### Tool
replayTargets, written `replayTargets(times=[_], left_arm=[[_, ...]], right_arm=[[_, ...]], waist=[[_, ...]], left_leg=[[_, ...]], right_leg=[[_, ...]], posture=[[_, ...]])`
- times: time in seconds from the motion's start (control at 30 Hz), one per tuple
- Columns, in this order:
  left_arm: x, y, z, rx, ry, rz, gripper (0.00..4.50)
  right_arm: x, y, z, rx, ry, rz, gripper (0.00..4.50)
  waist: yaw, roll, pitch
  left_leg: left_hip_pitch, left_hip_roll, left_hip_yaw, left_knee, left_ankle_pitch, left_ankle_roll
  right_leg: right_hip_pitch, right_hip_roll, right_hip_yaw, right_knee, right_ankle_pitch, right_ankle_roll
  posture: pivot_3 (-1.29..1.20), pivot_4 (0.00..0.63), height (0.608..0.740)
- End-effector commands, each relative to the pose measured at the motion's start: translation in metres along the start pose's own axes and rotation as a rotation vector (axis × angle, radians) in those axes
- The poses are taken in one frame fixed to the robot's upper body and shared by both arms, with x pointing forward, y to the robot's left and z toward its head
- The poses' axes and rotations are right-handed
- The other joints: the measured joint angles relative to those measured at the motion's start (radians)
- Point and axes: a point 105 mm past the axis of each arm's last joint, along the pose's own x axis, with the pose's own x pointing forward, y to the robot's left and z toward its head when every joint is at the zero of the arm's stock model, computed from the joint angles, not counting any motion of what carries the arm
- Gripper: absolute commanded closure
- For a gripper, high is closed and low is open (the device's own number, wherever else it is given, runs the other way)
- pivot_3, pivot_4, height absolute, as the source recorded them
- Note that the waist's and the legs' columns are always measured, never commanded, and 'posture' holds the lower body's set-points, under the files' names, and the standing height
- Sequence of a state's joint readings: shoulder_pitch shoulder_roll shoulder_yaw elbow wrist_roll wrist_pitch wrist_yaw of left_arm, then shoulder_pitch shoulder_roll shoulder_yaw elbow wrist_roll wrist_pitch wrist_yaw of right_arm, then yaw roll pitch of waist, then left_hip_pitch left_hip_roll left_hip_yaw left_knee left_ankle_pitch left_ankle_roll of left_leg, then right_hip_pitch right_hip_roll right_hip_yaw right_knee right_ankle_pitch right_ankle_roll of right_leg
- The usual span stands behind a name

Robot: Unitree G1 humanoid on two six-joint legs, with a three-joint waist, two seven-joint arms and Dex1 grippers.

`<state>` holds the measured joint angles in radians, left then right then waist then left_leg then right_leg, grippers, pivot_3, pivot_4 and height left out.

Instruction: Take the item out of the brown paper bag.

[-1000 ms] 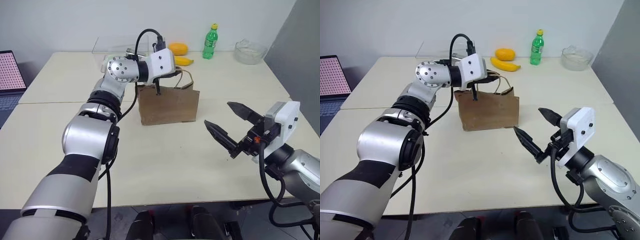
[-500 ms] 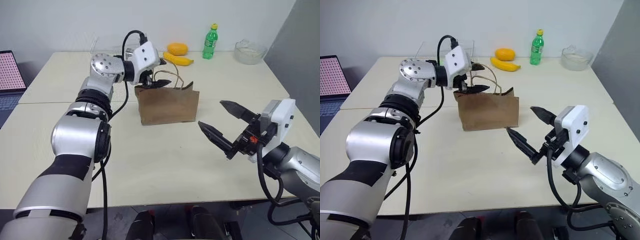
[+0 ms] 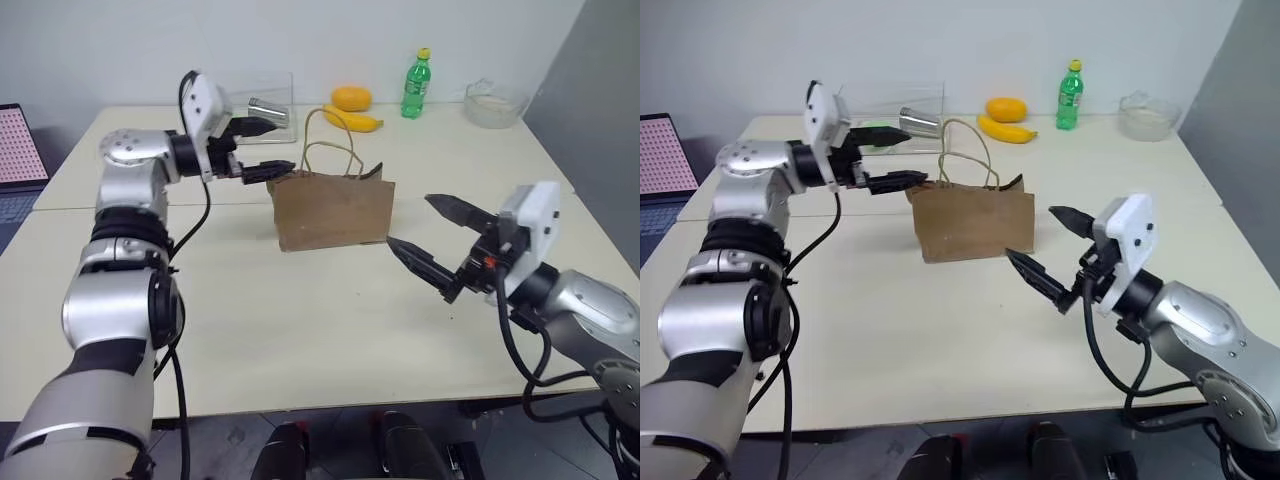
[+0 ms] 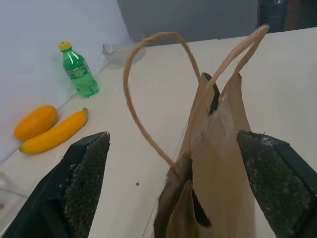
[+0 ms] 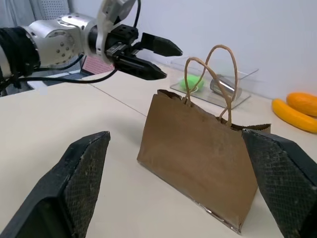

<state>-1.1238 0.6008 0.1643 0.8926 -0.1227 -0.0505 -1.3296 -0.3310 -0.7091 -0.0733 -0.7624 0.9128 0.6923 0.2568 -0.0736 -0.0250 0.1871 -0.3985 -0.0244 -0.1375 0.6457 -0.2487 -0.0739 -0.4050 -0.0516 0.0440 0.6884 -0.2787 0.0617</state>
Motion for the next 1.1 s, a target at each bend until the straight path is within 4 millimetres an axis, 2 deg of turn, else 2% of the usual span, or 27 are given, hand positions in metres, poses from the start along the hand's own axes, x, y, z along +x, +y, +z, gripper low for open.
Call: replayTargets(times=[0.03,0.1,0.2,0.27,0.37,0.4,0.57,0.7,0.73,0.9,1.0,1.1], left_arm=[[-0.015,-0.02,0.024,0.009,-0.11,0.062,0.21],[-0.019,-0.062,0.021,-0.032,-0.139,0.068,0.21],[-0.025,-0.111,0.015,-0.124,-0.14,0.088,0.21],[-0.029,-0.128,0.012,-0.169,-0.128,0.115,0.21],[-0.04,-0.145,0.008,-0.213,-0.136,0.196,0.18],[-0.044,-0.152,0.008,-0.218,-0.149,0.224,0.18],[-0.048,-0.168,0.012,-0.233,-0.187,0.277,0.18],[-0.049,-0.174,0.007,-0.252,-0.169,0.272,0.18],[-0.048,-0.174,0.005,-0.246,-0.164,0.271,0.18],[-0.042,-0.172,0.004,-0.21,-0.162,0.255,0.18],[-0.042,-0.174,0.004,-0.203,-0.161,0.242,0.18],[-0.043,-0.176,0.003,-0.207,-0.157,0.233,0.18]], right_arm=[[0.016,-0.015,0.006,-0.026,-0.016,-0.009,0.0],[0.033,-0.03,0.009,-0.062,-0.019,-0.022,0.0],[0.05,-0.049,0.015,-0.114,-0.022,-0.035,0.0],[0.057,-0.06,0.017,-0.129,-0.021,-0.041,0.0],[0.073,-0.082,0.018,-0.179,0.005,-0.055,0.61],[0.081,-0.091,0.017,-0.203,0.021,-0.059,0.95],[0.114,-0.12,0.004,-0.274,0.111,-0.065,2.74],[0.137,-0.133,-0.008,-0.315,0.167,-0.079,4.23],[0.144,-0.136,-0.013,-0.33,0.198,-0.093,4.47],[0.161,-0.132,-0.034,-0.39,0.317,-0.058,4.47],[0.161,-0.12,-0.045,-0.392,0.376,0.059,4.47],[0.158,-0.114,-0.047,-0.396,0.399,0.143,4.47]], waist=[[-0.008,0.0,0.0],[-0.021,0.002,-0.001],[-0.012,0.002,-0.001],[-0.004,0.002,-0.001],[0.012,0.003,-0.002],[0.014,0.003,-0.002],[0.015,0.003,-0.002],[0.014,0.003,-0.002],[0.013,0.003,-0.002],[0.011,0.003,-0.002],[0.011,0.003,-0.002],[0.011,0.003,-0.002]], left_leg=[[0.0,0.001,0.0,0.0,0.0,0.0],[0.001,0.002,0.001,0.0,0.0,0.0],[0.001,0.004,0.002,0.0,0.0,0.0],[0.0,0.002,0.0,0.0,0.0,0.0],[0.002,0.001,0.001,0.0,0.0,0.0],[0.003,0.001,0.003,0.0,0.0,0.0],[0.004,0.001,0.004,-0.001,0.0,0.0],[0.004,0.001,0.005,-0.001,0.0,0.0],[0.004,0.001,0.005,-0.001,0.0,0.0],[0.004,0.001,0.004,-0.002,0.0,0.0],[0.003,0.001,0.004,-0.002,0.0,0.0],[0.003,0.001,0.004,-0.002,0.0,0.0]], right_leg=[[0.0,0.0,0.0,0.0,0.0,0.0],[0.0,0.0,0.002,0.0,0.0,0.0],[-0.001,-0.001,0.004,0.0,0.0,0.0],[-0.001,0.0,0.002,0.0,0.0,-0.001],[0.0,0.0,0.001,0.001,0.0,-0.001],[0.001,0.0,0.003,0.0,0.0,-0.001],[0.001,0.0,0.003,0.0,0.001,-0.002],[0.001,0.001,0.004,0.0,0.001,-0.002],[0.0,0.0,0.004,0.0,0.001,-0.002],[0.0,0.001,0.003,-0.001,0.001,-0.002],[0.0,0.0,0.003,-0.002,0.001,-0.002],[0.0,0.001,0.003,-0.002,0.001,-0.002]], posture=[[0.0,0.15,0.74],[0.0,0.15,0.74],[0.0,0.15,0.74],[0.0,0.15,0.74],[0.0,0.15,0.74],[0.0,0.15,0.74],[0.0,0.15,0.74],[0.0,0.15,0.74],[0.0,0.15,0.74],[0.0,0.15,0.74],[0.0,0.15,0.74],[0.0,0.15,0.74]])
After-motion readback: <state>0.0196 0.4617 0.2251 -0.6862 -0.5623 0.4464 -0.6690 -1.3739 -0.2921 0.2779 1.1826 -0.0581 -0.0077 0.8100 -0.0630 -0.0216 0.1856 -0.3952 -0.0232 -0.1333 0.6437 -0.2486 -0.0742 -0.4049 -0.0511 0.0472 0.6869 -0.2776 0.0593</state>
